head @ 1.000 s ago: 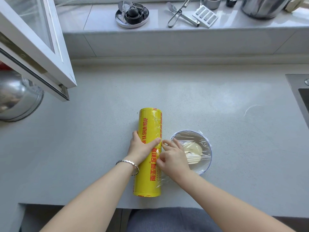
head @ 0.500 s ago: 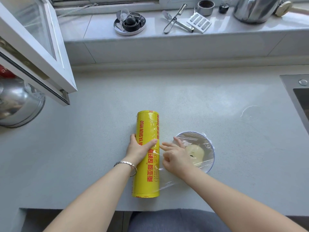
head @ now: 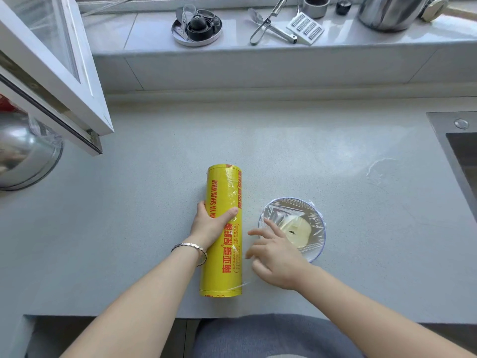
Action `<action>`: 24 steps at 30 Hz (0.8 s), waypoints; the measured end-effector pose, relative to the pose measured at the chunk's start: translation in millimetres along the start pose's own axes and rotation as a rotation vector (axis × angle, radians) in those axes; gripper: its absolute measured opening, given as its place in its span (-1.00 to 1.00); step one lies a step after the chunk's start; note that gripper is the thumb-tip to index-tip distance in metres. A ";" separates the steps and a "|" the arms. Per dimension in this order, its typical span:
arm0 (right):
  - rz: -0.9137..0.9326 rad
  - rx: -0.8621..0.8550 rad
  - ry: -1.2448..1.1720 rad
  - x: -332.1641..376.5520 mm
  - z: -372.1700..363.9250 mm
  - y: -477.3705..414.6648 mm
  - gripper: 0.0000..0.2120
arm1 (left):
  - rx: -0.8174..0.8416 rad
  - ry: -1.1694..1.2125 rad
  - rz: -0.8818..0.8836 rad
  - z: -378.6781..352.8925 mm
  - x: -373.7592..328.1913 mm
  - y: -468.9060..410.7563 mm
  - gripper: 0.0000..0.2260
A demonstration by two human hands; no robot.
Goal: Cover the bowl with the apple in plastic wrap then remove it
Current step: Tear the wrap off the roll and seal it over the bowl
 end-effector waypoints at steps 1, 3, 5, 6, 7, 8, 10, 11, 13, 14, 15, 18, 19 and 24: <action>-0.029 0.052 -0.014 1.9 0.8 1.1 -0.53 | 0.004 0.001 -0.001 -0.1 -0.2 0.3 -0.25; -0.048 0.085 0.032 4.0 -4.0 -0.8 -0.43 | 0.010 0.003 -0.002 -0.3 -1.1 1.0 -0.26; -0.131 0.087 0.066 7.1 -7.6 -8.0 -0.41 | 0.012 0.000 -0.002 -0.5 -1.7 1.6 -0.26; -0.149 0.057 0.111 8.6 -9.3 -11.1 -0.45 | 0.010 -0.004 -0.001 -0.4 -1.8 1.8 -0.26; -0.153 0.011 0.149 9.4 -11.8 -13.0 -0.52 | 0.006 -0.009 -0.002 -0.1 -1.9 2.2 -0.26; -0.152 -0.031 0.167 10.2 -13.5 -13.7 -0.57 | 0.002 -0.012 -0.004 0.0 -2.0 2.4 -0.26; -0.146 -0.101 0.152 11.1 -16.2 -12.9 -0.64 | -0.004 -0.018 -0.010 -0.6 -2.5 3.0 -0.25; -0.149 -0.129 0.131 10.4 -17.2 -12.1 -0.68 | -0.005 -0.021 -0.013 -0.9 -2.9 3.4 -0.25; -0.158 -0.174 0.068 6.5 -19.8 -10.7 -0.79 | -0.001 -0.017 -0.013 -1.1 -2.6 3.3 -0.24; -0.158 -0.172 0.037 3.8 -22.3 -10.7 -0.82 | 0.002 -0.012 -0.009 -0.8 -2.1 3.2 -0.25; -0.152 -0.173 0.026 0.8 -24.8 -10.2 -0.83 | 0.003 -0.007 -0.006 0.0 -1.5 3.4 -0.25; -0.084 -0.175 0.085 -3.9 -24.4 -9.8 -0.86 | 0.005 -0.003 -0.003 2.0 -0.2 1.6 -0.24; -0.066 -0.171 0.091 -3.6 -22.7 -8.8 -0.86 | 0.007 -0.002 -0.001 2.2 0.1 1.2 -0.24; -0.124 -0.049 0.133 5.0 -23.7 -9.9 -0.52 | 0.016 0.018 -0.004 1.7 0.8 0.2 -0.26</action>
Point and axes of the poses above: each hand's wrist, its own y-axis away from the middle knuckle, its own z-axis out of the back of the hand, x = y × z, the point moved 5 cm from there along -y, towards the middle knuckle, and after that the axes turned 3 degrees about -x, right-handed, at the moved point
